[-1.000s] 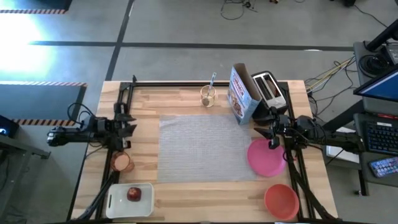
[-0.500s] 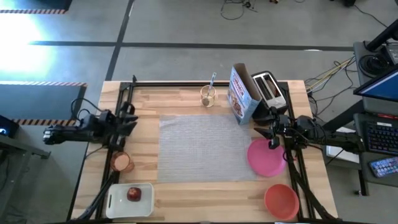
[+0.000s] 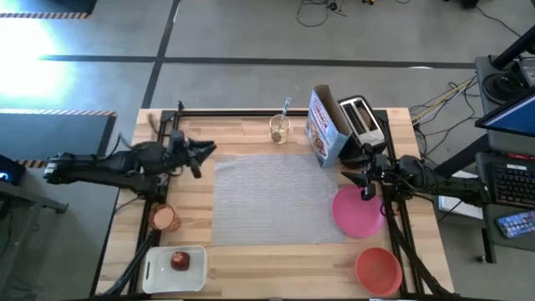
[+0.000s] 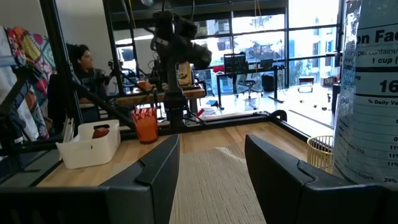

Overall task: Arrange a breakfast setting
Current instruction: Move the brown cup to the top center of the table

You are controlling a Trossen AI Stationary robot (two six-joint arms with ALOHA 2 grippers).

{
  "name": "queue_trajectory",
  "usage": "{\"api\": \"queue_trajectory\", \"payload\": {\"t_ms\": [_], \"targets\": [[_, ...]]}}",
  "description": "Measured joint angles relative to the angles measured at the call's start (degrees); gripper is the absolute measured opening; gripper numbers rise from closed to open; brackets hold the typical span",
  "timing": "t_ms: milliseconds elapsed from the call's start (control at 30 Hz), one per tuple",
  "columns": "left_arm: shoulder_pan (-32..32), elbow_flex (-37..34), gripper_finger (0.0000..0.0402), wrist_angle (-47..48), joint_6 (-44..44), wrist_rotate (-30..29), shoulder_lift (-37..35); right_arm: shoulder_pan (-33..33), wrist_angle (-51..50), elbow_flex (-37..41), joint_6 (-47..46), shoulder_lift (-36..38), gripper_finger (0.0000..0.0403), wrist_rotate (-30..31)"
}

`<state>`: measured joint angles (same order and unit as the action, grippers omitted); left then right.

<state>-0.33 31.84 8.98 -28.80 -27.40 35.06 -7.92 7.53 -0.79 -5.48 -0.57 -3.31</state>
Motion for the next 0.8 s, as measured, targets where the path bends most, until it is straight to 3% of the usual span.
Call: {"api": "queue_trajectory", "payload": {"t_ms": [300,800], "targets": [[0.0,5.7,0.0084,15.3,-19.0,4.7,13.1,0.0,0.0,0.0,0.0,0.0,0.0171,0.0],[0.0,17.1,0.0084,36.3,-31.1,23.2,28.7,0.0,0.0,0.0,0.0,0.0,0.0171,0.0]]}}
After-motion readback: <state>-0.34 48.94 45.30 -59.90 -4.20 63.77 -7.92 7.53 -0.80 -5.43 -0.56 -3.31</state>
